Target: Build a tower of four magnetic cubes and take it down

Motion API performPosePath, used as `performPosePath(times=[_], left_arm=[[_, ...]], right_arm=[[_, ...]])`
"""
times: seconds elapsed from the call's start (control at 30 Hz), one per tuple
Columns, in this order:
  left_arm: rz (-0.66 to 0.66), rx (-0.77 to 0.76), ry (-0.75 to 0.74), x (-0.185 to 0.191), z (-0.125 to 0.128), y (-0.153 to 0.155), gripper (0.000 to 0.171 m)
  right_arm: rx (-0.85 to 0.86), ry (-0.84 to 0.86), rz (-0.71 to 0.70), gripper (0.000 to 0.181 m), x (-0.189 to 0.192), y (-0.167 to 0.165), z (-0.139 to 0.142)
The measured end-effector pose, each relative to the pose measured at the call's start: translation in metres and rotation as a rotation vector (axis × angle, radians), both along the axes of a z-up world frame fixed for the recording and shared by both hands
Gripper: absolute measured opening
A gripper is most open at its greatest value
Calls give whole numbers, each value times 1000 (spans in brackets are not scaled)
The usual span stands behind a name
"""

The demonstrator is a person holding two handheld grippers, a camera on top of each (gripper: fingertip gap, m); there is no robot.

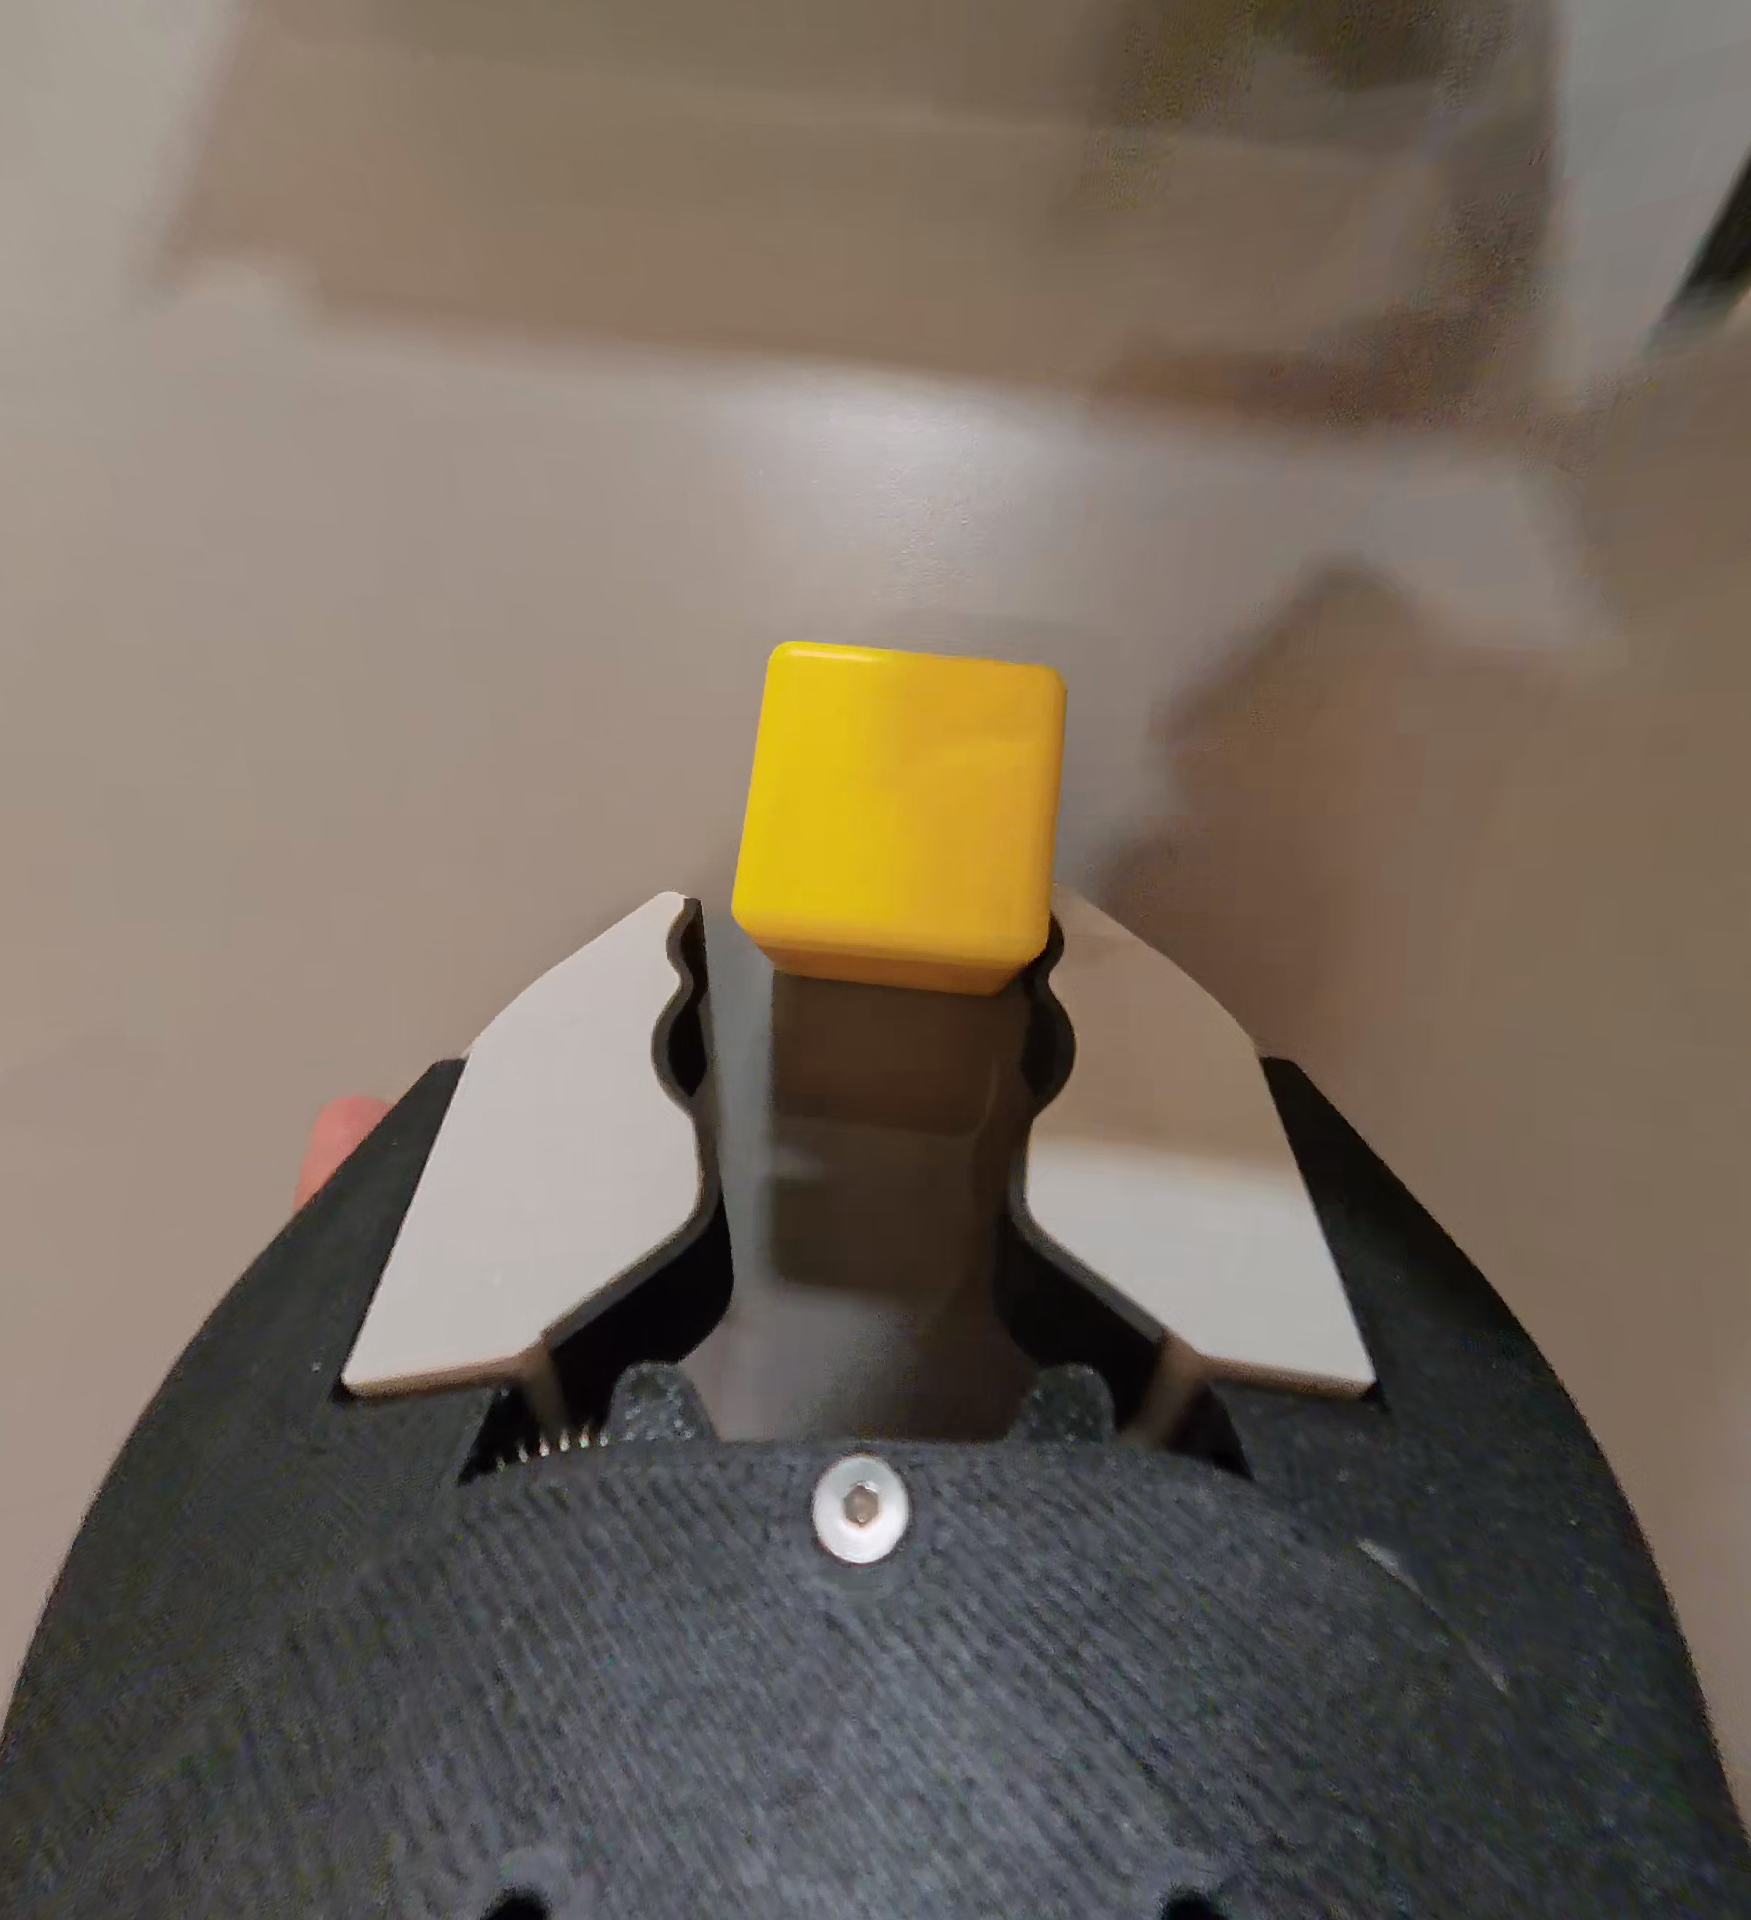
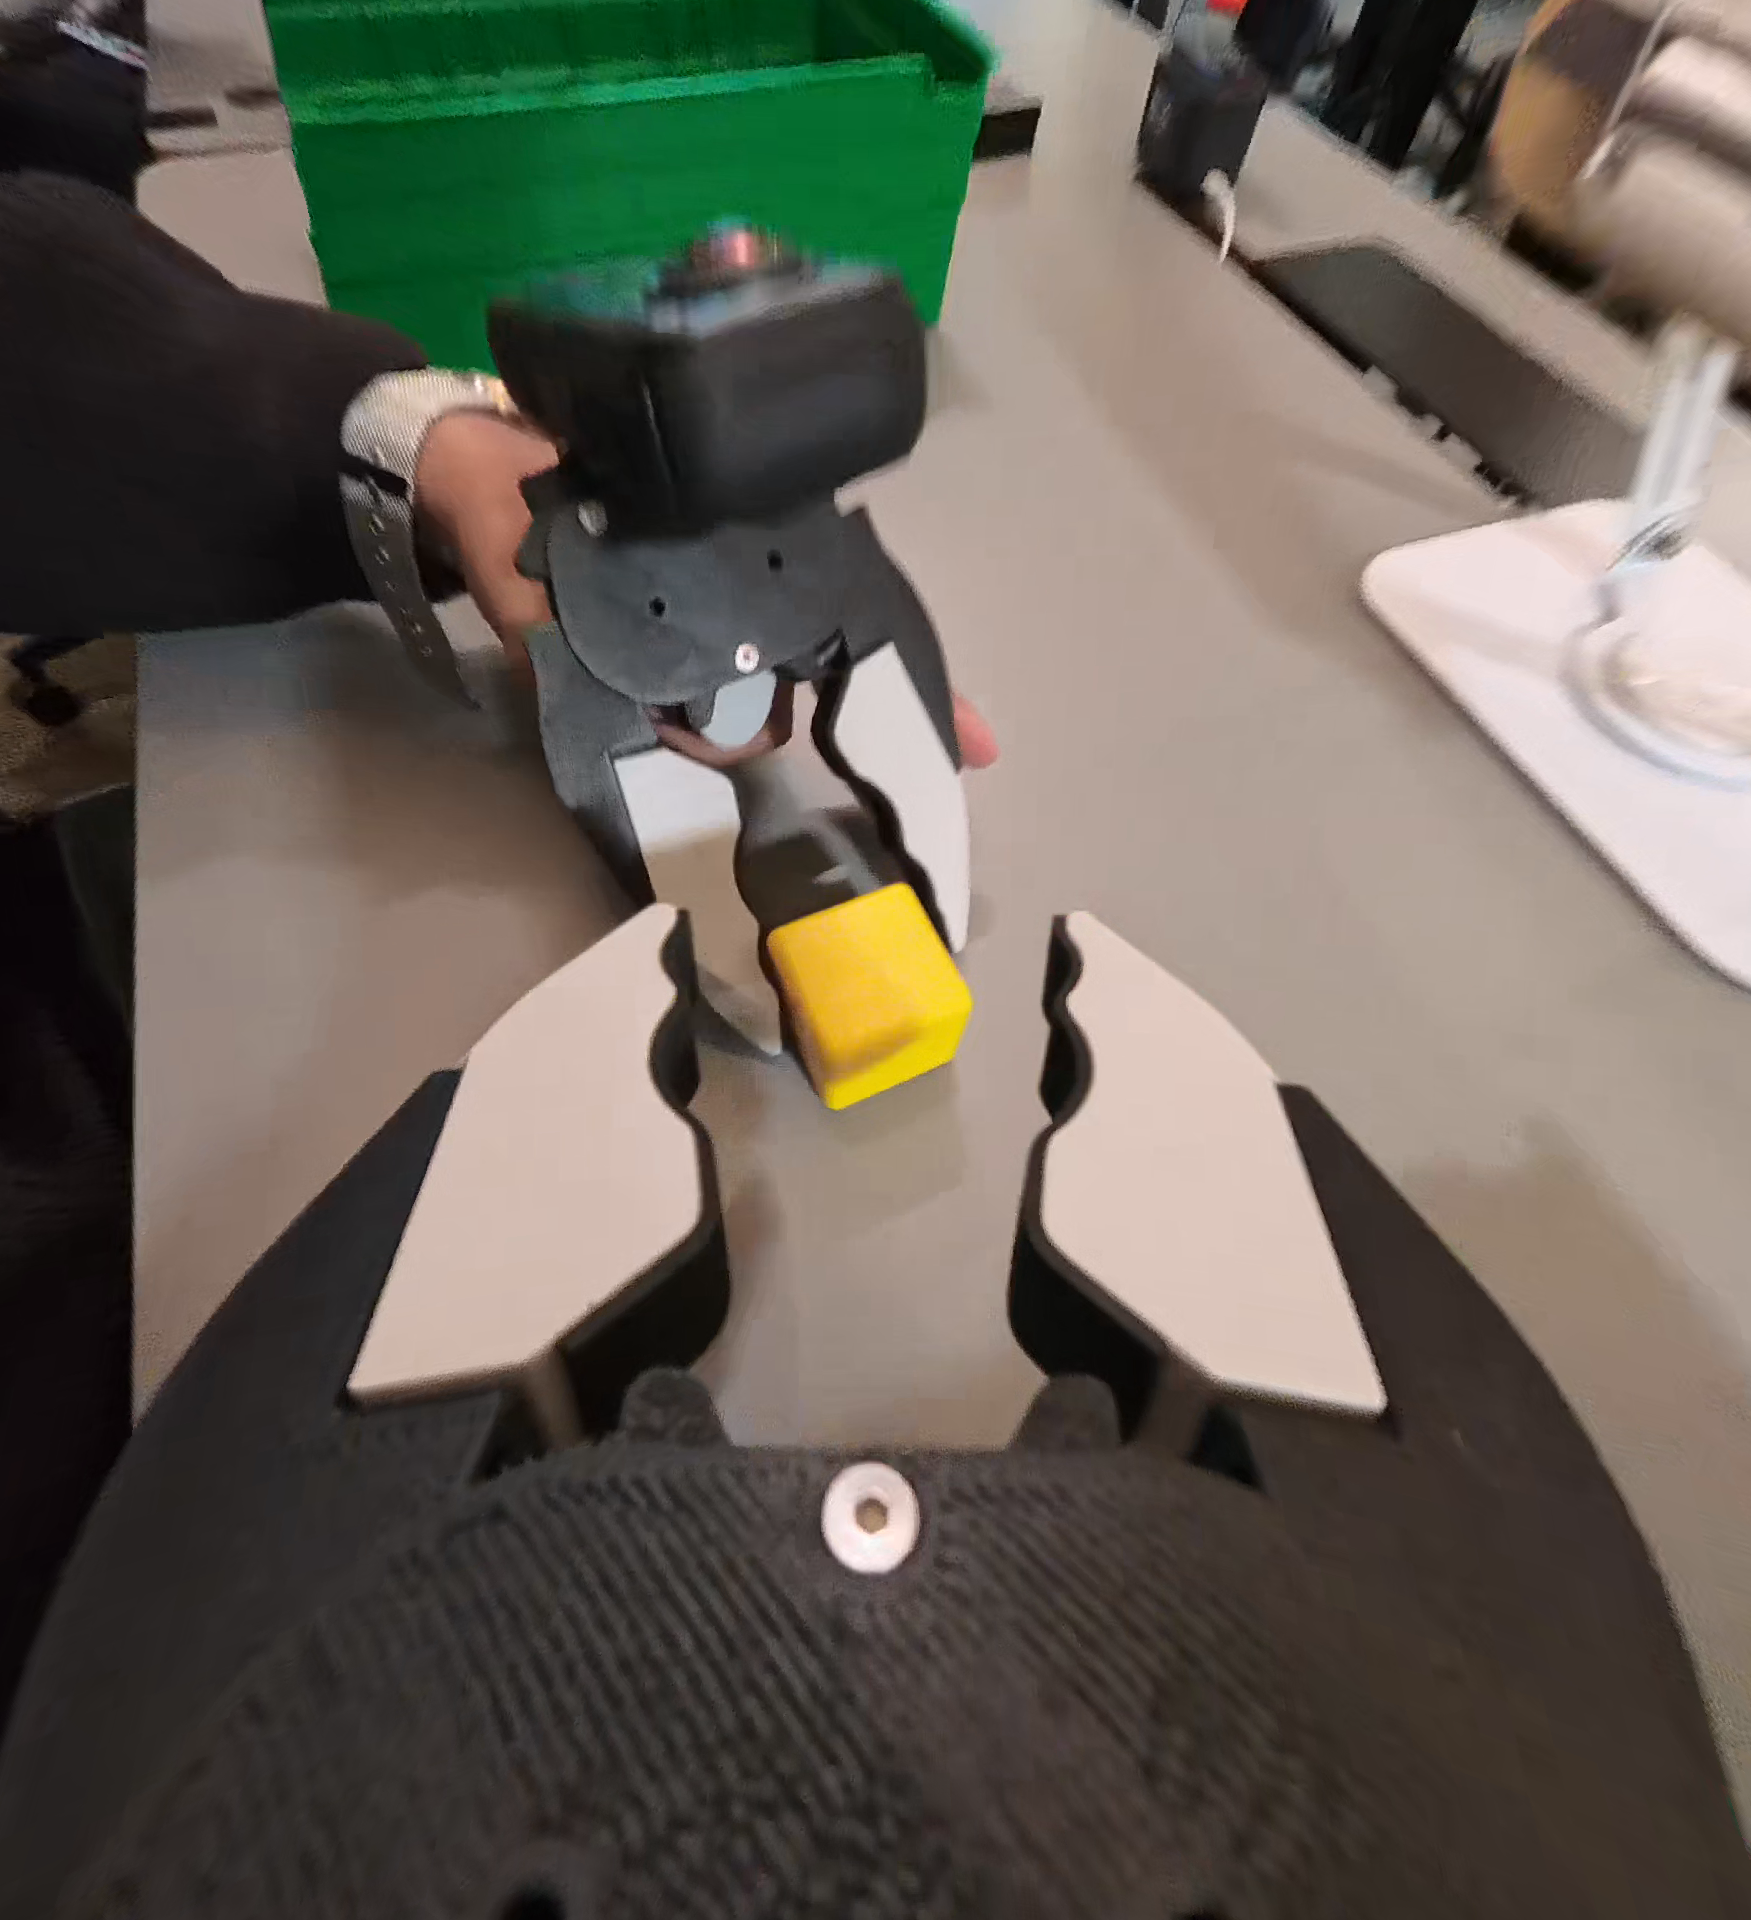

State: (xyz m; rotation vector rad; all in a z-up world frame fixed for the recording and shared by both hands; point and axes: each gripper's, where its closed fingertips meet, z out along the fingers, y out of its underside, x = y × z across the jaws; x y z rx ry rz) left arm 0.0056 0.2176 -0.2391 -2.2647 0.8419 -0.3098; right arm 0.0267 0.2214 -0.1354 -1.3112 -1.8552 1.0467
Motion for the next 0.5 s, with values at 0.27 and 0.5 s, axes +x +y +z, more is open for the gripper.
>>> performPosePath(times=[0.27,0.5], left_arm=[[-18,-49,-64,4,1,-6,69],[-23,-45,-53,5,0,-7,70]], right_arm=[[-32,-68,-47,73,-19,-2,-60],[-54,-51,-59,72,-21,2,-63]])
